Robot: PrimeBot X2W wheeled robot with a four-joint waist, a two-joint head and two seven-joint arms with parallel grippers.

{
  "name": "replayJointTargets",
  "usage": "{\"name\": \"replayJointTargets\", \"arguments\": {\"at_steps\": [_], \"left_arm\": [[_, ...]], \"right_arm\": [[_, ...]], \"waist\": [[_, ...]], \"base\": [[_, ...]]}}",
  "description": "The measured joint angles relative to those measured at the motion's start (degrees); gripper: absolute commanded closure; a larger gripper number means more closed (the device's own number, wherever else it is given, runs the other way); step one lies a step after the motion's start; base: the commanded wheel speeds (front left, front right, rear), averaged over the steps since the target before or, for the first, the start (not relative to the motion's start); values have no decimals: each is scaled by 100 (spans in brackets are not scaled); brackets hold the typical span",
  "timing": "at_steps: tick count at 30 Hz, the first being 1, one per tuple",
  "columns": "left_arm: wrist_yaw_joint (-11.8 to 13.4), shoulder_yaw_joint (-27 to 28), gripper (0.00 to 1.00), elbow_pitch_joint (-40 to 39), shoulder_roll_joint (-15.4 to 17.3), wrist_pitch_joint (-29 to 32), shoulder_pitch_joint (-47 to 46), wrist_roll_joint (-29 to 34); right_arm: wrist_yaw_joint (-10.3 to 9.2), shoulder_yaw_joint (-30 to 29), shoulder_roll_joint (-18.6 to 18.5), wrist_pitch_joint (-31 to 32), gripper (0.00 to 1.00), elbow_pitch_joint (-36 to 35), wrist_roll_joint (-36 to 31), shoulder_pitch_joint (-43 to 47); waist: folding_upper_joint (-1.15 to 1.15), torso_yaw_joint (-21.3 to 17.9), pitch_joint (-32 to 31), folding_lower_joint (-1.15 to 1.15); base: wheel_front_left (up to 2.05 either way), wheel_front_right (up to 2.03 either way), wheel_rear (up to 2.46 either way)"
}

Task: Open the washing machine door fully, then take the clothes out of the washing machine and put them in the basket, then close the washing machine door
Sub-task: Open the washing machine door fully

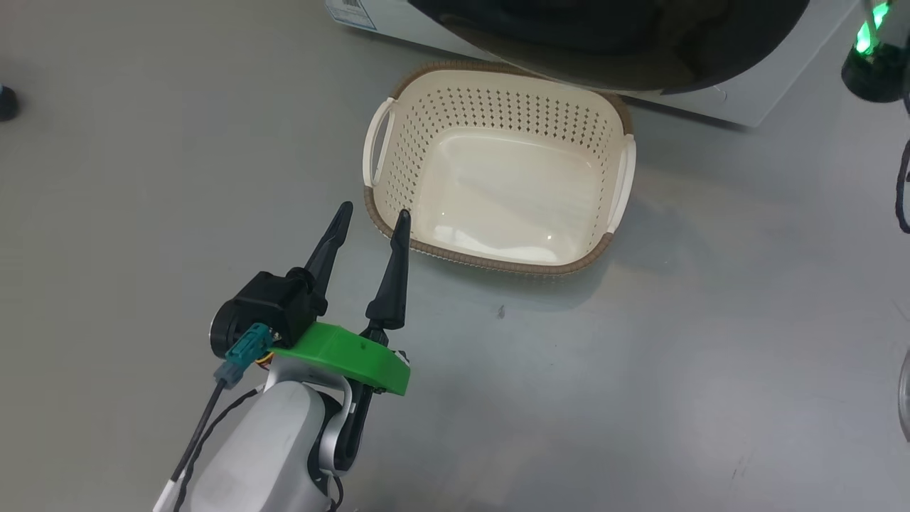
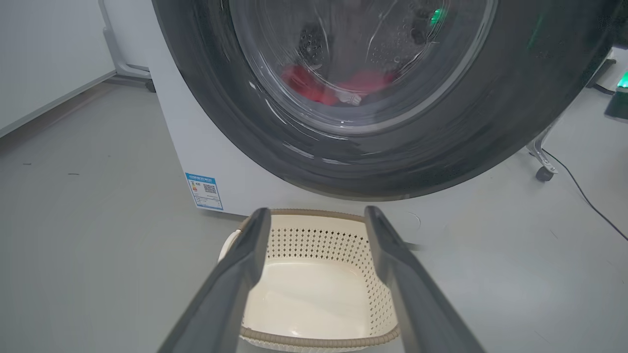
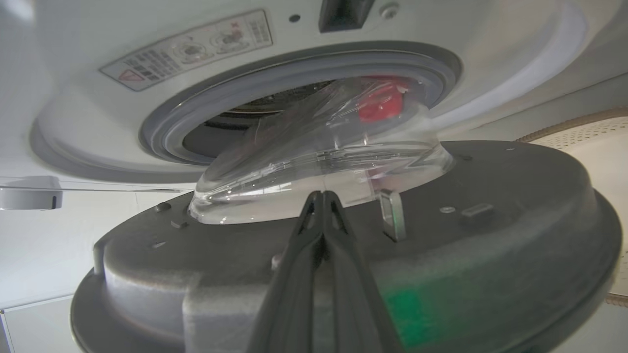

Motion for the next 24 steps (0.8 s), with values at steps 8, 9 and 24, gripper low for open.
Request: {"name": "replayJointTargets", "arguments": {"at_steps": [8,9,24], "left_arm": [[0,46,0,85,1,0,17,60],[0,62,0,89,1,0,25,68],[15,303,0,51,3,0,125,111]], "right_arm": [[-1,45,155,74,100,90,31,321],[-1,47,174,75,100,91,36,324],[151,182,201,-131,100,-108,-154,383]], "waist": [[0,-60,-296,0],[0,-71,-330,0],[0,-272,-487,0]], "base": [[0,0,0],[0,0,0],[0,0,0]]}}
